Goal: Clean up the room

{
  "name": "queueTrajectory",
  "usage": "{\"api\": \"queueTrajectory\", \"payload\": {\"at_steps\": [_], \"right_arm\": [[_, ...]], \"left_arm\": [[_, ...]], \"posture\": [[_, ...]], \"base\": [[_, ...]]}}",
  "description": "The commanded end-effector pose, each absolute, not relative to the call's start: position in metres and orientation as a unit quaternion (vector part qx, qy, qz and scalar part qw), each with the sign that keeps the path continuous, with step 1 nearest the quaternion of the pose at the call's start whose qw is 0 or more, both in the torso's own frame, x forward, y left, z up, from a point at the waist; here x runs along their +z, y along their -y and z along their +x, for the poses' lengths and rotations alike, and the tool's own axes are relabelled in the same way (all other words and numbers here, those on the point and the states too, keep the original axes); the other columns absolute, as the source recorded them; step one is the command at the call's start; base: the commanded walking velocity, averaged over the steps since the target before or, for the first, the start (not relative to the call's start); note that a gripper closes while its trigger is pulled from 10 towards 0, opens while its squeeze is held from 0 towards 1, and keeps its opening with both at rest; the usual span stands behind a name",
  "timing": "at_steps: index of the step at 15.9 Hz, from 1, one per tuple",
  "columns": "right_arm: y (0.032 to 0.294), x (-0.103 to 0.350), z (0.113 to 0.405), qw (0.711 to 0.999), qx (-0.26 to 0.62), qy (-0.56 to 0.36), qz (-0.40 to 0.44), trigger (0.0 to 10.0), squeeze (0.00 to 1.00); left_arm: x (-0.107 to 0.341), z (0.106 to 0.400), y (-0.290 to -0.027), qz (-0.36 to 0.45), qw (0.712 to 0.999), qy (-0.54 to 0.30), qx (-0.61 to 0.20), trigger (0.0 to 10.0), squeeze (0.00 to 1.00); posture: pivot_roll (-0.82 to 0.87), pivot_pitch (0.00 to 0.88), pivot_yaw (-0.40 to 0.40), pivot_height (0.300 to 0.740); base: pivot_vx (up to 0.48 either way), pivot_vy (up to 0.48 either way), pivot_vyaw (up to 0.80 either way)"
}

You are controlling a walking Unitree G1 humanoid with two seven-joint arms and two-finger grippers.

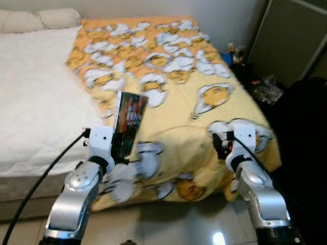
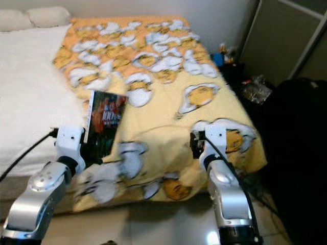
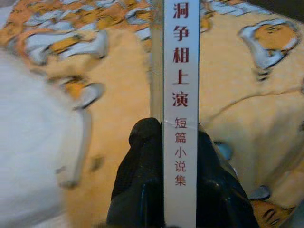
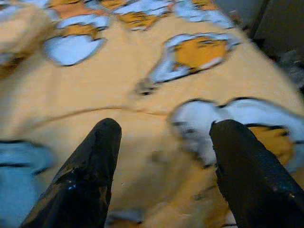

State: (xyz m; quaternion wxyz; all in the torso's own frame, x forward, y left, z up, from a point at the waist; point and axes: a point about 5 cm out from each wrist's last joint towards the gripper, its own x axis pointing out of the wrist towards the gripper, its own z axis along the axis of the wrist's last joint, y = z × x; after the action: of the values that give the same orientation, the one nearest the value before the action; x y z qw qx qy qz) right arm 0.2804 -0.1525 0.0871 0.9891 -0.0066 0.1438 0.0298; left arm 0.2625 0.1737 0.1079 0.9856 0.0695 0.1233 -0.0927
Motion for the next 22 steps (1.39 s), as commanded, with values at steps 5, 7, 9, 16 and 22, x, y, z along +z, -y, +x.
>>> {"api": "queueTrajectory", "payload": {"at_steps": [5,7,9,16,22], "right_arm": [[0.1476,0.0948,0.2846,0.991,0.047,-0.127,-0.011,10.0,0.0],[0.1475,0.0942,0.2835,0.99,0.05,-0.129,-0.011,10.0,0.0],[0.1478,0.0939,0.2834,0.99,0.05,-0.13,-0.011,10.0,0.0],[0.1488,0.0937,0.2828,0.99,0.048,-0.132,-0.011,10.0,0.0],[0.1443,0.0945,0.2814,0.99,0.056,-0.127,-0.009,10.0,0.0]], "left_arm": [[0.1184,0.2662,-0.1747,0.075,0.988,-0.1,-0.091,10.0,0.0],[0.1178,0.2651,-0.1749,0.077,0.988,-0.101,-0.091,10.0,0.0],[0.1174,0.2643,-0.1756,0.078,0.988,-0.102,-0.09,10.0,0.0],[0.1149,0.2639,-0.1794,0.08,0.988,-0.102,-0.082,10.0,0.0],[0.1147,0.2634,-0.1795,0.082,0.988,-0.101,-0.083,10.0,0.0]], "posture": [[0.0,0.0,0.023,0.74],[0.0,0.0,0.021,0.74],[0.01,0.0,0.02,0.74],[0.0,0.0,0.025,0.74],[0.01,0.0,0.026,0.74]], "base": [[0.0,0.436,0.0],[0.0,0.441,0.0],[0.0,0.437,0.0],[0.0,0.436,0.0],[0.0,0.433,0.0]]}}
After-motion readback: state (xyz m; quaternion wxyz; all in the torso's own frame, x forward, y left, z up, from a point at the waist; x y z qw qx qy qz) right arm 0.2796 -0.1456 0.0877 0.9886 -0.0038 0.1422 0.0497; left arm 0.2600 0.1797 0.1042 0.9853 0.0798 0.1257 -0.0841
